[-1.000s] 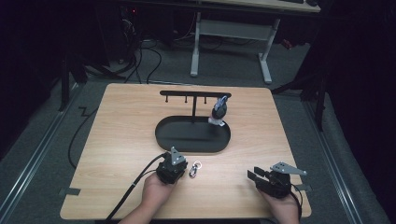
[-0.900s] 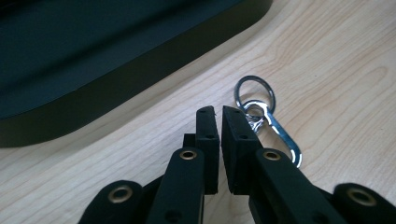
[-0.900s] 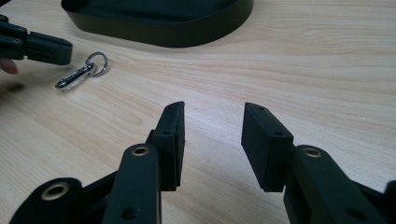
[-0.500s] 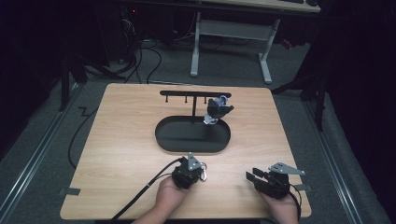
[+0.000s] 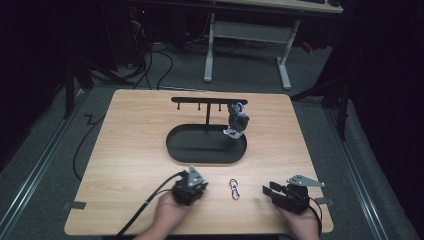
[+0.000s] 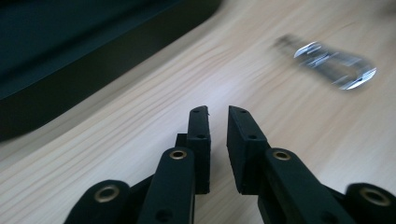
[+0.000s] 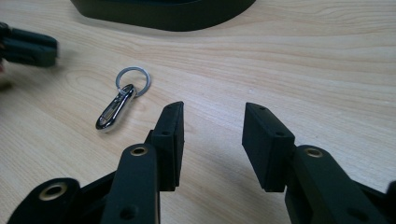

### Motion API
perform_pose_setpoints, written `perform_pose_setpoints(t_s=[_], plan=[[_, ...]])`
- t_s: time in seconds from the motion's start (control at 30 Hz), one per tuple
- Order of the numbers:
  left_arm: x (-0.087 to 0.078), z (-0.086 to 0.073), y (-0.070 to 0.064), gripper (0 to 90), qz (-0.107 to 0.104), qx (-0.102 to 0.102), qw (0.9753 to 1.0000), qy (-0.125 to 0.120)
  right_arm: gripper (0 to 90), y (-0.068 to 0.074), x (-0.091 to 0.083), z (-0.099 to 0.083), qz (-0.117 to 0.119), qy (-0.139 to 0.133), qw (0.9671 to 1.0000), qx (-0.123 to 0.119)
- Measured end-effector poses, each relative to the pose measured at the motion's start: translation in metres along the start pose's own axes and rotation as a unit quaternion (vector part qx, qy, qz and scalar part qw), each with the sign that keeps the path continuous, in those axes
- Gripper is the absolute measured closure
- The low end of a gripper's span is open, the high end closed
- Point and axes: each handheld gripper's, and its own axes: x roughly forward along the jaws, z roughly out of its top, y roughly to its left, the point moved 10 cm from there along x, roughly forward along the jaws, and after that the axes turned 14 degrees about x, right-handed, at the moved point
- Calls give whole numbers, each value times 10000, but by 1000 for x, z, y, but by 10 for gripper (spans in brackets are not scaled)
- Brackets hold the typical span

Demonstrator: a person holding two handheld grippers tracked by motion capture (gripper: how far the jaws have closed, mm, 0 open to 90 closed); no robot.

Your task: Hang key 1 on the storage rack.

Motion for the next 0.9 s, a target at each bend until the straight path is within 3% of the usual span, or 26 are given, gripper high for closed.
perform_pose_setpoints(t_s=[0.17,0.2,0.27,0.3,0.33,0.37,0.4,0.47,0.6,0.7,0.73,0.8,0.9], plan=[[-50,-55,56,760,490,-457,9977,76,593,5,5,-4,13,123,9999,-26],[-50,-55,56,751,490,-457,9977,76,593,6,6,-5,21,144,9999,-52],[-76,-80,78,711,746,-726,9946,9,593,8,9,-7,15,216,9997,-93],[-83,-87,83,696,835,-821,9931,-69,592,9,11,-8,17,265,9996,-103],[-83,-87,83,680,835,-821,9931,-69,592,9,11,-8,17,265,9996,-103],[-92,-99,87,668,876,-1018,9907,-199,584,16,14,-12,48,399,9992,-63],[-94,-103,87,667,845,-1100,9900,-263,579,19,15,-13,62,425,9990,-85],[-97,-106,86,661,735,-1174,9898,-329,566,31,19,-15,153,540,9984,-89],[-99,-98,85,647,724,-938,9919,-450,539,54,31,-15,131,756,9968,-206],[-97,-99,83,646,687,-809,9935,-401,506,69,44,-15,133,898,9955,-259],[-96,-100,82,646,648,-751,9944,-355,506,69,44,-15,133,898,9955,-259],[-94,-101,81,646,573,-745,9949,-376,503,74,54,-16,-114,1051,9938,-347],[-95,-99,81,643,569,-734,9948,-416,503,75,58,-17,-218,1085,9935,-282]])
